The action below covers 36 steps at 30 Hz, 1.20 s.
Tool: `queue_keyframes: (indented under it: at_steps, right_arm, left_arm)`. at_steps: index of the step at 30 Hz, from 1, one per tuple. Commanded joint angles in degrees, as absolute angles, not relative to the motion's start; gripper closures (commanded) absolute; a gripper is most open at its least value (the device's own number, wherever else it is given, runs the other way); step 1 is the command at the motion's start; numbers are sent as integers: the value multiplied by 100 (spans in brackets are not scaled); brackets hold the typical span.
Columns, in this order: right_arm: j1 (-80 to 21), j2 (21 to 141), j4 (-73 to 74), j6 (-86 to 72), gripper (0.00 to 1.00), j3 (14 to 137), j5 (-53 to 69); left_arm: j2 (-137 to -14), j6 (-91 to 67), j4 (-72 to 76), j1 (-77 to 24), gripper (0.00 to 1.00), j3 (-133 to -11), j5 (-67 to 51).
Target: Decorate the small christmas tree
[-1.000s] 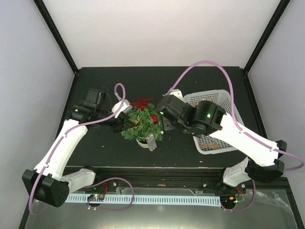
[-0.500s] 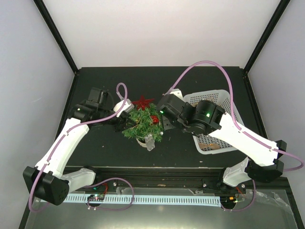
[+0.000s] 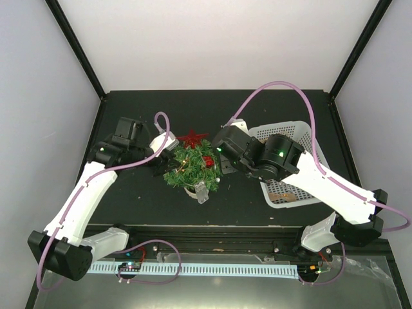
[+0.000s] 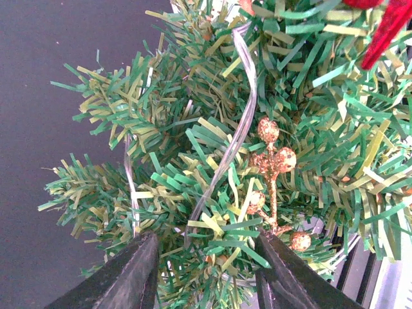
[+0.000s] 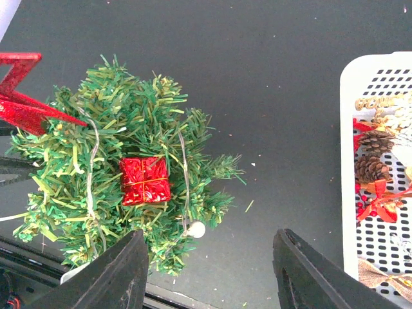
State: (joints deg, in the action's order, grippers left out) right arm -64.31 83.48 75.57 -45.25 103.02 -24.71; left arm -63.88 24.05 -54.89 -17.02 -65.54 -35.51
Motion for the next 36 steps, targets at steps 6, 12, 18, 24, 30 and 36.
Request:
queue_keyframes:
  at_steps: [6,12,18,24,30,36]
  right_arm:
    - [-6390,8072,7631,-4609,44,10240,-2539]
    - [-6152,7807,7534,-4710,44,9888,-2362]
    - [-5292,6978,6923,-4637,44,8938,-1587]
    - [-5149,6845,6743,-4246,45,8724,-1404]
    - [-5013,6689,5910,-4183,45,8045,-1199]
    - [-4885,6984,5797,-4386,44,8192,-850]
  left_arm:
    - [-6169,2541,-5702,-1727,57,-6809,-3325]
    - [-5981,2579,-5872,-1623,57,-6833,-3146]
    - [-5792,2843,-6252,-1365,56,-7007,-2811]
    - [-5745,3325,-7135,-560,56,-7674,-2616]
    - [-5669,3819,-8039,-183,56,-7648,-2748]
    - [-5938,3989,-8306,259,56,-7571,-3826]
